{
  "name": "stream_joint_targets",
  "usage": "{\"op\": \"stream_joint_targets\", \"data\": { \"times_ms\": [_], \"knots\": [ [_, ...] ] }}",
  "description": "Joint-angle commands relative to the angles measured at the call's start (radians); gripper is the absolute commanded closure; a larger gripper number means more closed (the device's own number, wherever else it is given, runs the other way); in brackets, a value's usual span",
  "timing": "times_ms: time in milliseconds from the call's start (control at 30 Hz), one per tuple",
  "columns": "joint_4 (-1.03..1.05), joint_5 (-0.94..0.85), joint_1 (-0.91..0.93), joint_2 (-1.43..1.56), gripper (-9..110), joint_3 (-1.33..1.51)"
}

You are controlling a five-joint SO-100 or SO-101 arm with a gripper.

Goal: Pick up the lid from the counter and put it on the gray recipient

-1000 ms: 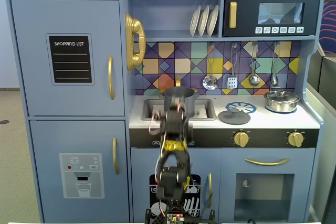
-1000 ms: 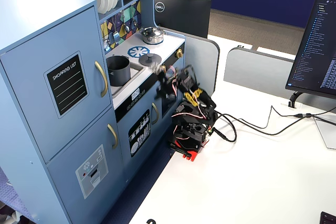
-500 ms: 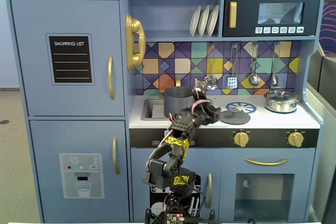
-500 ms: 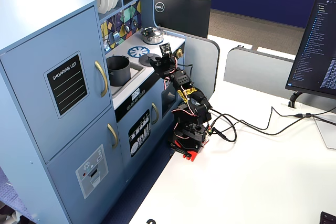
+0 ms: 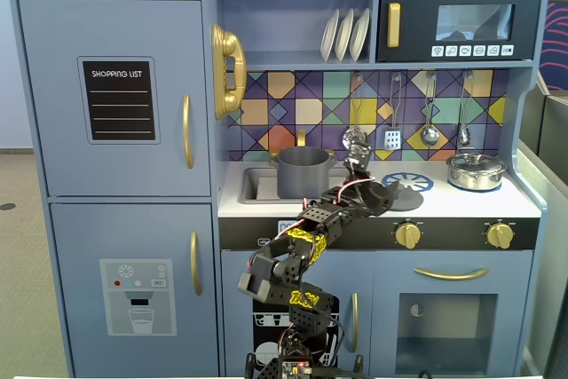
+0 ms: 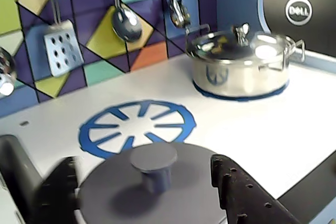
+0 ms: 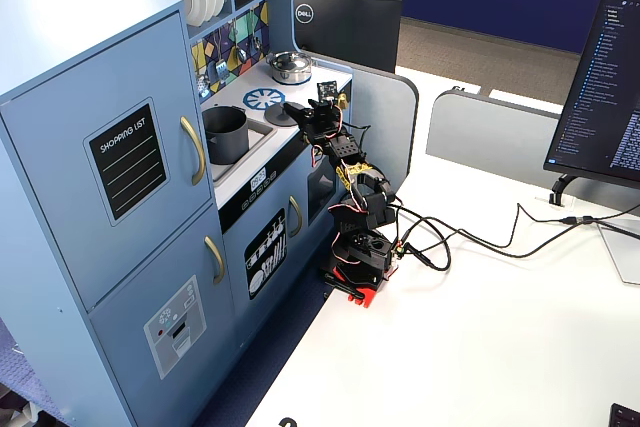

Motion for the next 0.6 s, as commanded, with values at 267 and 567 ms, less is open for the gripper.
{"op": "stream_joint_targets", "data": {
  "times_ms": [267,567],
  "knots": [
    [-0.207,-0.054,0.009,-0.229,70,-0.078],
    [-0.258,-0.06,-0.005,-0.38,72,-0.17]
  ]
}}
